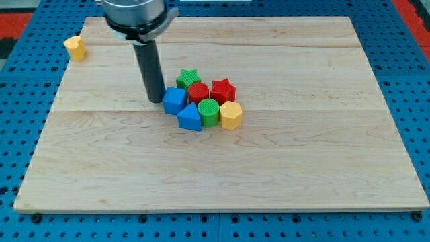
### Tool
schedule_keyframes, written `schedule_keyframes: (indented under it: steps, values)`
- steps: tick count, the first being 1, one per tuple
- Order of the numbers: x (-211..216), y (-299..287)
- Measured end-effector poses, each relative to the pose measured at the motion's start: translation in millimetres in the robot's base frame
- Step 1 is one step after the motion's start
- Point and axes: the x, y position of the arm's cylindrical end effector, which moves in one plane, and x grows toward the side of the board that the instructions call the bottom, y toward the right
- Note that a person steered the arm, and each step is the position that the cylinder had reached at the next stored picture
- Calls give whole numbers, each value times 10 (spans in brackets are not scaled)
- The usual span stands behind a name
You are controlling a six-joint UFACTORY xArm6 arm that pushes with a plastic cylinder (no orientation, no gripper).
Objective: Move your arm away from cube
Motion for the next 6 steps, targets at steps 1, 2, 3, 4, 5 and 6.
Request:
schedule_keyframes:
  steps: [1, 2, 3, 4, 5, 6]
  values:
    - [-118, -75]
    - [-352, -195]
    - [487, -387]
    - [1070, -383]
    - [1033, -172]
    - [880, -5]
